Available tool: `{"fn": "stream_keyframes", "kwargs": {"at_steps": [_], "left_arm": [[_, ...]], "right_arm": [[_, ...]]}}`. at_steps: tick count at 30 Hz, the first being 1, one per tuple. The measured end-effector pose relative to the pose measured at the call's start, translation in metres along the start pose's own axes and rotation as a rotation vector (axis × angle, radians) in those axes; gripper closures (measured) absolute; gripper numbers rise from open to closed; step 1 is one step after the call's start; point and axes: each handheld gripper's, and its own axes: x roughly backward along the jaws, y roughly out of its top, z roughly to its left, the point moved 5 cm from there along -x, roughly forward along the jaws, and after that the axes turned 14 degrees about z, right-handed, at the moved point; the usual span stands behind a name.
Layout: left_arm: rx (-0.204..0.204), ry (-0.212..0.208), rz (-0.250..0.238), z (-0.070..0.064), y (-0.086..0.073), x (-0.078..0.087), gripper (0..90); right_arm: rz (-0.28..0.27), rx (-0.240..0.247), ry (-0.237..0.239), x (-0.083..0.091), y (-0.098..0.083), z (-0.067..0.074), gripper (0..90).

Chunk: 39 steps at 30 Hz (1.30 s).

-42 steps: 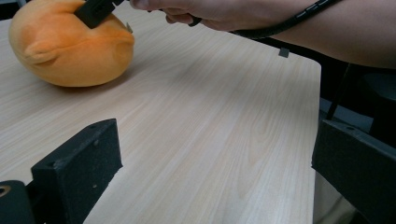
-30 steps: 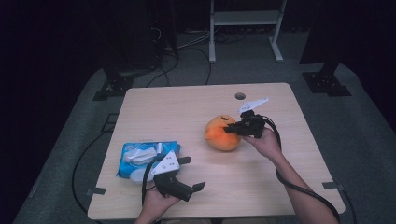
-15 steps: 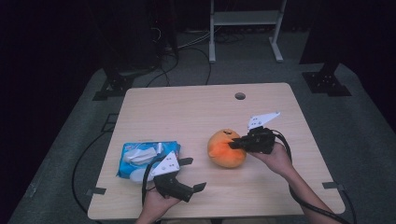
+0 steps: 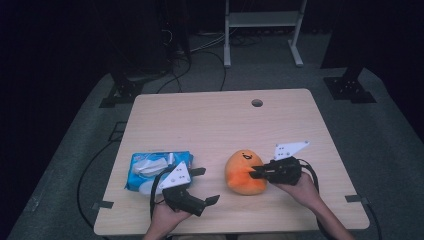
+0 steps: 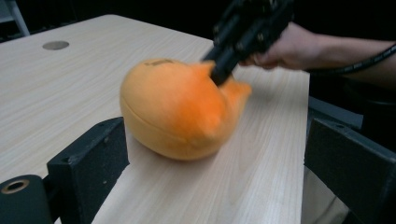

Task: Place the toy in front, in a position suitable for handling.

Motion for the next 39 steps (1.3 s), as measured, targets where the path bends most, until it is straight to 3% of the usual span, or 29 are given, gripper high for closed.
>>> {"fn": "stream_keyframes", "kwargs": {"at_steps": [3, 9, 13, 18, 25, 28, 35, 38, 39], "left_arm": [[-0.012, 0.022, -0.012, 0.001, 0.003, 0.007, 5.3], [-0.015, 0.082, -0.053, 0.011, 0.007, 0.033, 8.3], [-0.028, 0.126, -0.057, 0.016, 0.008, 0.054, 8.4], [-0.049, 0.177, -0.044, 0.027, -0.001, 0.083, 11.4], [-0.038, 0.239, -0.043, 0.055, -0.021, 0.113, 21.0], [-0.021, 0.26, -0.016, 0.07, -0.031, 0.118, 26.6], [-0.014, 0.271, 0.032, 0.08, -0.044, 0.117, 36.9], [-0.006, 0.256, 0.036, 0.084, -0.051, 0.117, 46.5], [-0.004, 0.252, 0.038, 0.084, -0.053, 0.117, 55.9]], "right_arm": [[-0.016, 0.006, 0.021, -0.006, -0.01, 0.007, 76.9], [-0.006, 0.034, -0.038, -0.008, -0.012, 0.016, 75.6], [-0.019, 0.014, -0.022, -0.007, -0.014, 0.015, 74.4], [-0.022, 0.008, -0.01, -0.006, -0.014, 0.011, 73.3], [-0.019, 0.01, 0.001, -0.008, -0.013, 0.01, 71.8], [-0.018, 0.012, 0.001, -0.008, -0.013, 0.01, 71.2], [-0.016, 0.013, 0.001, -0.007, -0.013, 0.011, 70.5], [-0.016, 0.012, 0.001, -0.008, -0.013, 0.011, 70.3], [-0.018, 0.012, 0.0, -0.008, -0.013, 0.011, 70.0]]}}
